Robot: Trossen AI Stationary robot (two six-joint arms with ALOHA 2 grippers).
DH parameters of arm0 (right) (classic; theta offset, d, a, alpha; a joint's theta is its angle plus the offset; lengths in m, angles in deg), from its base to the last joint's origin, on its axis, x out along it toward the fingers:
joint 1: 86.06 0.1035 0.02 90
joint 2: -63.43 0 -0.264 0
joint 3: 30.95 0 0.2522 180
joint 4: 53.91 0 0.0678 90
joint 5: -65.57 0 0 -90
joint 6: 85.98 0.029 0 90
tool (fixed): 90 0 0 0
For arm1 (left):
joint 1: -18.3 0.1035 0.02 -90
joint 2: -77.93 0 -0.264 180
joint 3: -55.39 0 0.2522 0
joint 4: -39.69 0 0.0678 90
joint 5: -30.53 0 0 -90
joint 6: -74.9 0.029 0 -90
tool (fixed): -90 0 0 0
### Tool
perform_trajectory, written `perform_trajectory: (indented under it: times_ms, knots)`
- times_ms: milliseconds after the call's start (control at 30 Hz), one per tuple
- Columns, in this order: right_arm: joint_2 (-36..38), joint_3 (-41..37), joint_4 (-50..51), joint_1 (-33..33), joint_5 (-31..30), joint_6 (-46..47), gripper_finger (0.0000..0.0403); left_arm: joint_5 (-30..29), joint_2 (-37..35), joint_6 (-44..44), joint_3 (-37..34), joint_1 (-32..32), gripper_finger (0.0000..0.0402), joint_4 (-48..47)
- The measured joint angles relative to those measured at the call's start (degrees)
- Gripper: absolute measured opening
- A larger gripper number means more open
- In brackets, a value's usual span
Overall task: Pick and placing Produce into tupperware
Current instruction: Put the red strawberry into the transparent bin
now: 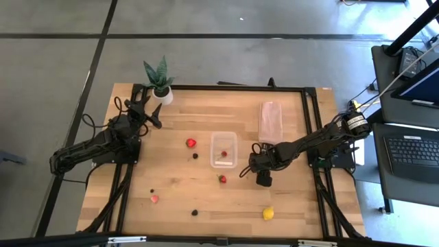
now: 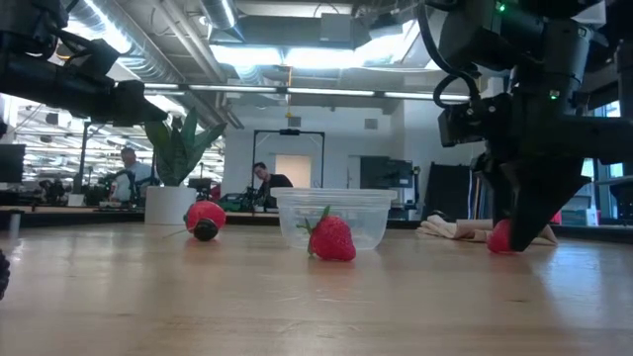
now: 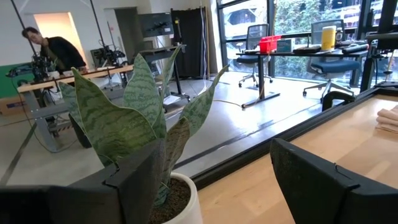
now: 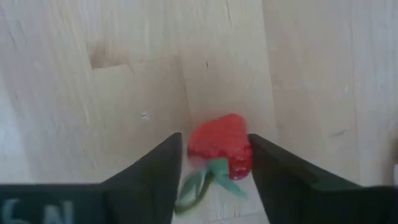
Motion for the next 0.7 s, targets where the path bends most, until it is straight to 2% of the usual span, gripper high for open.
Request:
perform_trajectory:
  times_ms: [133, 367, 500, 700]
  knots:
    - [0.0, 0.0, -0.09, 0.0, -0.02, -0.04, 0.013, 0.0, 0.0, -0.02, -0.01, -0.01, 0.0285, 0.0]
    - [-0.09, 1.34, 0.28, -0.04, 0.08, -0.27, 0.0129, 0.01, 0.0, -0.04, -0.01, 0.0, 0.0285, 0.0]
    - [0.41, 5.62, 2.61, -1.54, 0.13, -2.28, 0.0129, 0.0, 0.0, -0.04, -0.01, 0.0, 0.0285, 0.0]
    - [1.7, 16.23, 5.32, -6.08, -2.04, -8.64, 0.0129, 0.02, 0.0, -0.05, -0.02, 0.0, 0.0285, 0.0]
